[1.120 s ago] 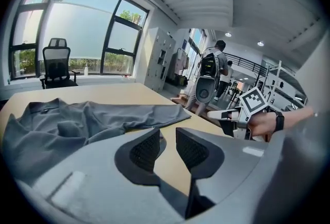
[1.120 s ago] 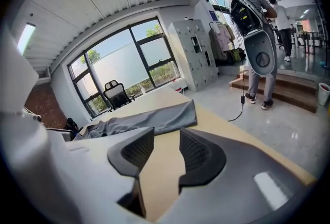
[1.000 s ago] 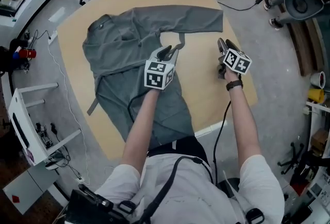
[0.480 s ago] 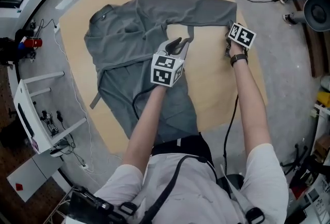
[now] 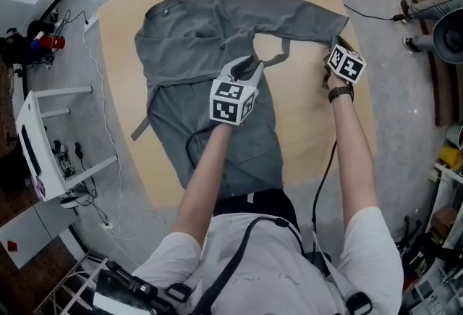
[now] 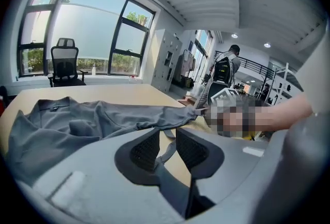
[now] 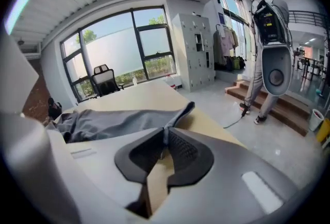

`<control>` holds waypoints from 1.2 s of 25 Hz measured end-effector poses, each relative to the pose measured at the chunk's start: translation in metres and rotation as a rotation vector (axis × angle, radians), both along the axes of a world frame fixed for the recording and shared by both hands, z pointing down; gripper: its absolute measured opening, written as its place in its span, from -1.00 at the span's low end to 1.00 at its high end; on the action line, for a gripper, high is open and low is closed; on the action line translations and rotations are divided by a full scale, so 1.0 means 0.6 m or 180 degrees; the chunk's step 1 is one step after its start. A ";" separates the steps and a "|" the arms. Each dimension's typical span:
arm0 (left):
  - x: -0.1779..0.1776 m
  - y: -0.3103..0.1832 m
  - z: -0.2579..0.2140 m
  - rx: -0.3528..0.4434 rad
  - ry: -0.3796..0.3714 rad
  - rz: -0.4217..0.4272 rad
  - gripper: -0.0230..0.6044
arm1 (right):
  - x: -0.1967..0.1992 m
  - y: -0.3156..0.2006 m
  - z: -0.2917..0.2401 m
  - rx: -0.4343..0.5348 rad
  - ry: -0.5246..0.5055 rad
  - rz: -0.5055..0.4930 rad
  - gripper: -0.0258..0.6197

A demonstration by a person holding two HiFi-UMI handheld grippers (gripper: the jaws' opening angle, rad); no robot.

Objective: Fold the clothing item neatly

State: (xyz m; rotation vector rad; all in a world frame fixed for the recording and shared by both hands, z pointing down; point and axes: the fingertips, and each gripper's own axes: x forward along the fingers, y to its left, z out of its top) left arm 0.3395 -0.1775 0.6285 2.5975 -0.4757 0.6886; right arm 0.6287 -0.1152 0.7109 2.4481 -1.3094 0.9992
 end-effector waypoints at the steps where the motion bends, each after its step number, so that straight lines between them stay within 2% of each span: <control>1: -0.012 -0.006 -0.006 0.0000 0.0025 -0.0048 -0.60 | -0.012 -0.007 -0.016 0.0090 0.0038 -0.0097 -0.82; 8: -0.104 -0.045 -0.052 0.0042 0.0181 -0.0392 -0.60 | -0.111 -0.069 -0.136 0.0369 0.0396 -0.0795 -0.82; 13: -0.182 -0.062 -0.086 0.0099 0.0262 -0.0643 -0.60 | -0.217 -0.135 -0.219 0.0512 0.0649 -0.1401 -0.82; 18: -0.280 -0.078 -0.112 0.0182 0.0281 -0.0931 -0.60 | -0.362 -0.207 -0.287 0.0814 0.0552 -0.1949 -0.82; 22: -0.360 -0.092 -0.127 0.0274 0.0302 -0.1195 -0.60 | -0.485 -0.249 -0.313 0.0913 0.0568 -0.2411 -0.82; 26: -0.471 -0.110 -0.138 0.0322 0.0296 -0.1490 -0.60 | -0.642 -0.296 -0.299 0.0903 0.0465 -0.2766 -0.82; 30: -0.559 -0.116 -0.140 0.0348 0.0256 -0.1740 -0.60 | -0.777 -0.326 -0.264 0.0837 0.0326 -0.2957 -0.82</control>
